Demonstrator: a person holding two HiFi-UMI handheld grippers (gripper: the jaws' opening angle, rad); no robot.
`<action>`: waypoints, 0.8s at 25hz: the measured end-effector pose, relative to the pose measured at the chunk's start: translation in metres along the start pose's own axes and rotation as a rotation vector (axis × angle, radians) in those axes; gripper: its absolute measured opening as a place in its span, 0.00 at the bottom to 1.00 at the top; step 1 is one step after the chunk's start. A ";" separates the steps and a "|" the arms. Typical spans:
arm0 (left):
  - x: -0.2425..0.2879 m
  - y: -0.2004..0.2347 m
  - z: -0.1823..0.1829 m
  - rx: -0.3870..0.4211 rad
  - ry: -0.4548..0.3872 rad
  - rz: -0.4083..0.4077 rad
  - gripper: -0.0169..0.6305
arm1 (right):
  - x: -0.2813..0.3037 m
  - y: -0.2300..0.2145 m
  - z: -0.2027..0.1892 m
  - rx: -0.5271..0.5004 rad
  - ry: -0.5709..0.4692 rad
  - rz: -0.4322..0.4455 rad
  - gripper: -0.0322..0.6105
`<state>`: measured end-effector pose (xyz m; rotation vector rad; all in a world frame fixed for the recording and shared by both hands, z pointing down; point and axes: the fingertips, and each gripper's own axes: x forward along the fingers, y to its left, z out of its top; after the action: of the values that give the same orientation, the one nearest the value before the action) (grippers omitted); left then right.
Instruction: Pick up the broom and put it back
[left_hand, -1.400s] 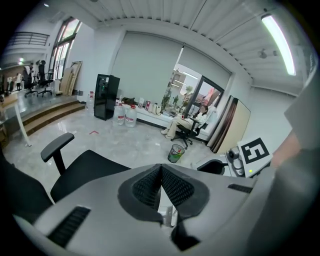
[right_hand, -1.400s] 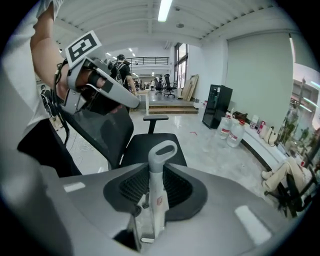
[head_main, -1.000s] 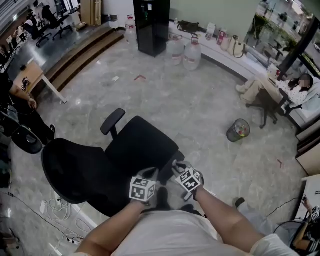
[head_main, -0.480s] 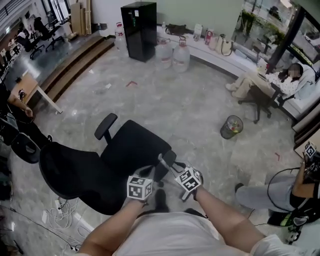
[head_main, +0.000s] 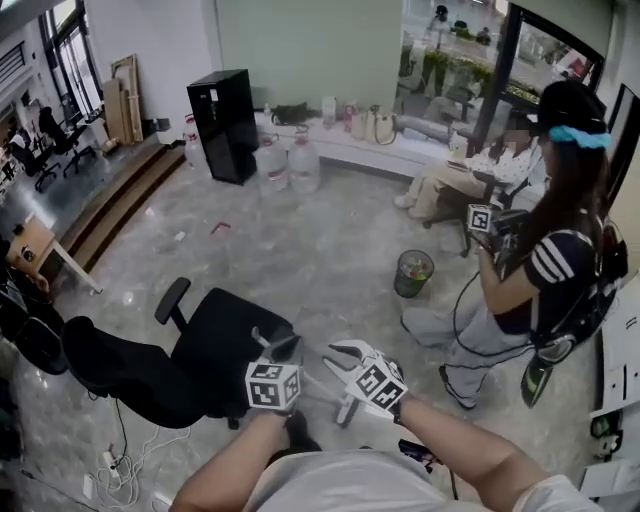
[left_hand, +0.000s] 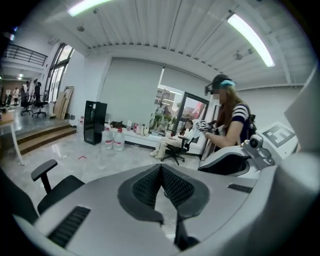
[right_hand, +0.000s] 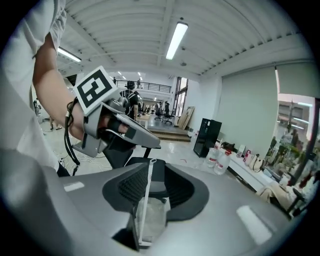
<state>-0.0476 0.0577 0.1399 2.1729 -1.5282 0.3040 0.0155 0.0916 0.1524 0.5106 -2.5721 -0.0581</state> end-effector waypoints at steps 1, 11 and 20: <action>-0.002 -0.024 0.008 0.011 -0.016 -0.012 0.04 | -0.024 -0.002 0.004 0.015 -0.021 -0.007 0.21; -0.044 -0.190 0.057 0.077 -0.111 -0.122 0.04 | -0.173 -0.016 0.065 0.229 -0.207 -0.163 0.06; -0.047 -0.217 0.073 0.092 -0.123 -0.109 0.04 | -0.202 -0.027 0.064 0.310 -0.261 -0.211 0.05</action>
<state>0.1314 0.1209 0.0036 2.3766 -1.4800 0.2126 0.1543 0.1377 -0.0032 0.9448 -2.7852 0.2186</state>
